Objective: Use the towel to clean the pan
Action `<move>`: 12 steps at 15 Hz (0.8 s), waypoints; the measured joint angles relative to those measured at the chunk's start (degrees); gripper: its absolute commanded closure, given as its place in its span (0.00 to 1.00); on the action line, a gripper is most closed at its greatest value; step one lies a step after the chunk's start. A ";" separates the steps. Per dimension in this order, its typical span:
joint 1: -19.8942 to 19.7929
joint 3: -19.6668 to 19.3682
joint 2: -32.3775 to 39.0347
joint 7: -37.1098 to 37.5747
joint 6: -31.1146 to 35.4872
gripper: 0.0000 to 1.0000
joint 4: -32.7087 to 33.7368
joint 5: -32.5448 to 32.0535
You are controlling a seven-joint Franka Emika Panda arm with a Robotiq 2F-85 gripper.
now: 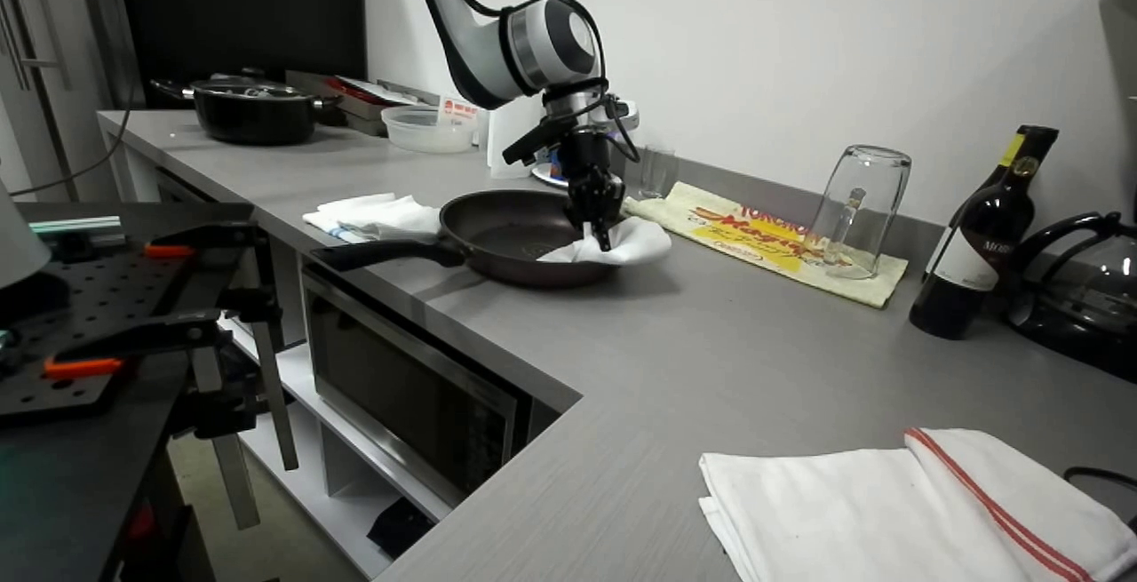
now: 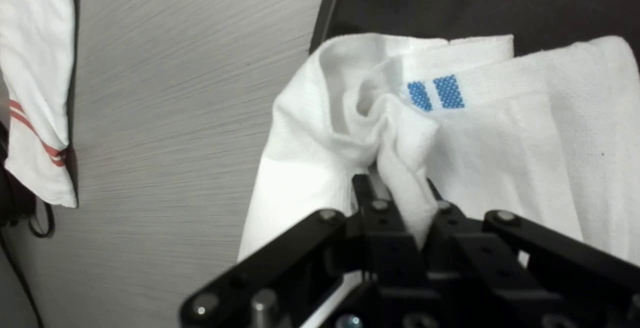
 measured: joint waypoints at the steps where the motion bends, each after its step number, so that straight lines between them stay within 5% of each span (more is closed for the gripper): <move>1: 0.00 0.35 0.26 0.12 0.00 0.98 -0.03 0.00; 12: -0.72 6.08 1.32 0.86 -2.63 0.98 1.59 4.27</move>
